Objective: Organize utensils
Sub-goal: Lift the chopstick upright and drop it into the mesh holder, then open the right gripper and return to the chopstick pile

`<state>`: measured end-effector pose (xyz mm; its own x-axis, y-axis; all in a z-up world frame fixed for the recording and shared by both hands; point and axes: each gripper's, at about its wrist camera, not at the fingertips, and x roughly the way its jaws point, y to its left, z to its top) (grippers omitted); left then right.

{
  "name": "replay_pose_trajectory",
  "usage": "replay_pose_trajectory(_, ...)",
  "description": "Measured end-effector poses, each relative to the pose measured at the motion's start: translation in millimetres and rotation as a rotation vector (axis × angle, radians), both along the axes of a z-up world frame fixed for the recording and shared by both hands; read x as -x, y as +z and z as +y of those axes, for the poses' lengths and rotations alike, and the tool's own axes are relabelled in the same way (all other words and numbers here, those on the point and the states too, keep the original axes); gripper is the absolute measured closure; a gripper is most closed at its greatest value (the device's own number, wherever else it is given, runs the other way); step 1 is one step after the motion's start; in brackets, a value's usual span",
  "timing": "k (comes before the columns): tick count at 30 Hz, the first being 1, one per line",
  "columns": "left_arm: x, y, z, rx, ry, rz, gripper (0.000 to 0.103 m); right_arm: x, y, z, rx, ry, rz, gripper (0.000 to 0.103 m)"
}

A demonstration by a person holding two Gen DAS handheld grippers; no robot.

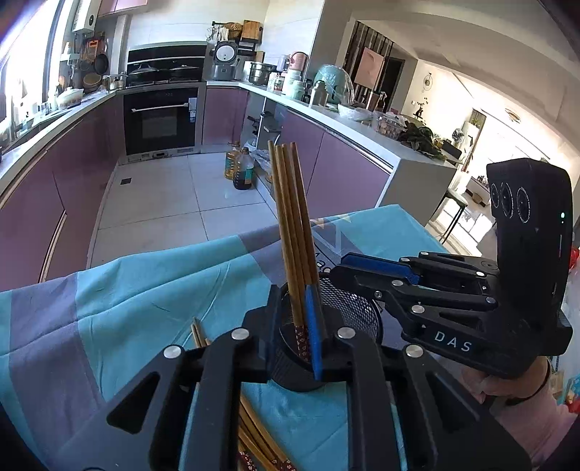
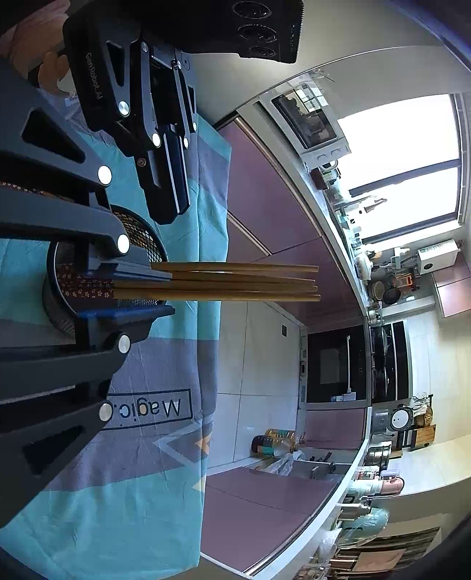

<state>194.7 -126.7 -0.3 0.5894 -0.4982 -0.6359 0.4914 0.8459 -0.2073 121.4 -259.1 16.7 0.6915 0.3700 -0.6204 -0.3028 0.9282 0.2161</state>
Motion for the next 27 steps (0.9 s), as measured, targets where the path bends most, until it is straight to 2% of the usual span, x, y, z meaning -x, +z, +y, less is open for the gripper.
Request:
replay_pose_trajectory(2, 7.4, 3.5, 9.8, 0.022, 0.013, -0.015, 0.087, 7.0, 4.4, -0.5, -0.009, 0.002, -0.021, 0.088)
replay_pose_trajectory(4, 20.3, 7.7, 23.3, 0.035, 0.035, -0.046, 0.078, 16.9, 9.4, 0.1, -0.018, 0.012, -0.045, 0.083)
replay_pose_trajectory(8, 47.1, 13.0, 51.5, 0.055, 0.066, -0.087, 0.075, 44.4, 18.6, 6.5, -0.044, 0.066, -0.09, 0.082)
replay_pose_trajectory(12, 68.5, 3.1, 75.4, 0.023, 0.093, -0.091, 0.073, 68.0, 13.8, 23.7, -0.037, 0.149, -0.087, 0.081)
replay_pose_trajectory(16, 82.5, -24.6, 92.7, -0.012, 0.108, -0.04, 0.073, 78.9, -8.6, 52.4, -0.012, 0.221, -0.023, 0.081)
replay_pose_trajectory(19, 85.8, -45.8, 101.5, -0.029, 0.126, 0.012, 0.073, 77.2, -37.3, 76.0, 0.008, 0.261, 0.06, 0.081)
replay_pose_trajectory(23, 88.3, -70.5, 107.2, -0.04, 0.14, 0.059, 0.073, 71.3, -72.1, 96.6, 0.024, 0.267, 0.154, 0.081)
replay_pose_trajectory(27, 89.5, -85.8, 109.6, -0.049, 0.144, 0.092, 0.073, 68.4, -90.2, 105.8, 0.032, 0.259, 0.2, 0.081)
